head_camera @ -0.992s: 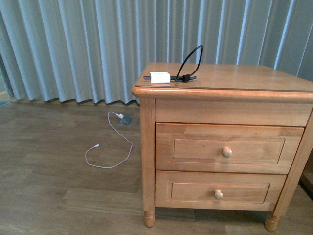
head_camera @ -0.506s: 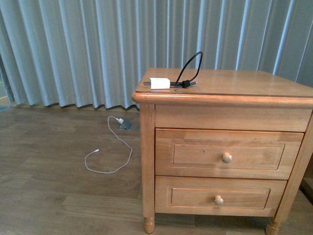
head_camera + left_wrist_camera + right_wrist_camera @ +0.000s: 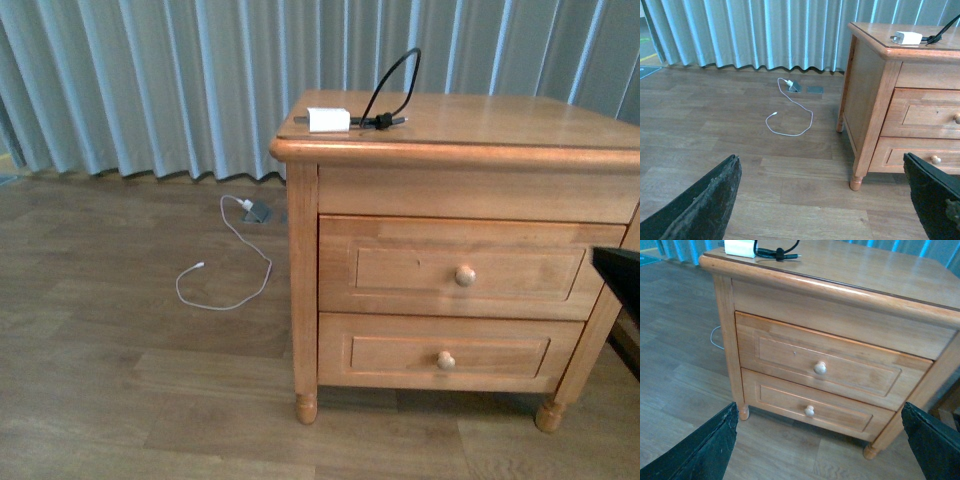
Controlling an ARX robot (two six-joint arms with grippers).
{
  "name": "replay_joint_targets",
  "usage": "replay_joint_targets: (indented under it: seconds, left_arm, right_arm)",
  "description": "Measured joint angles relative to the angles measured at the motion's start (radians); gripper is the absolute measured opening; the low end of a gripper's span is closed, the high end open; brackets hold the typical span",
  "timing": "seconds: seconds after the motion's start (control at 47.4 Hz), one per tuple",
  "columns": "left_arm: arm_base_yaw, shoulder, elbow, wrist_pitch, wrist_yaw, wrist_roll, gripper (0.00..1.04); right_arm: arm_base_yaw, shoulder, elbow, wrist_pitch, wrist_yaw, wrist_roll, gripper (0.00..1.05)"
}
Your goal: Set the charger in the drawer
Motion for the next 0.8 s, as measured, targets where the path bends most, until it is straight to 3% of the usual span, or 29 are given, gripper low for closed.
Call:
replay_joint_targets:
  seconds: [0.338,0.802]
  left_arm:
    - [0.0,0.0,0.0,0.0,0.0,0.0,0.99]
    - [0.0,0.0,0.0,0.0,0.0,0.0,0.99]
  right_arm:
    - [0.03,0.634,0.295,0.296,0.085,-0.032,0.96]
    - [0.021,1.119,0.711,0.343,0.148,-0.037,0.96]
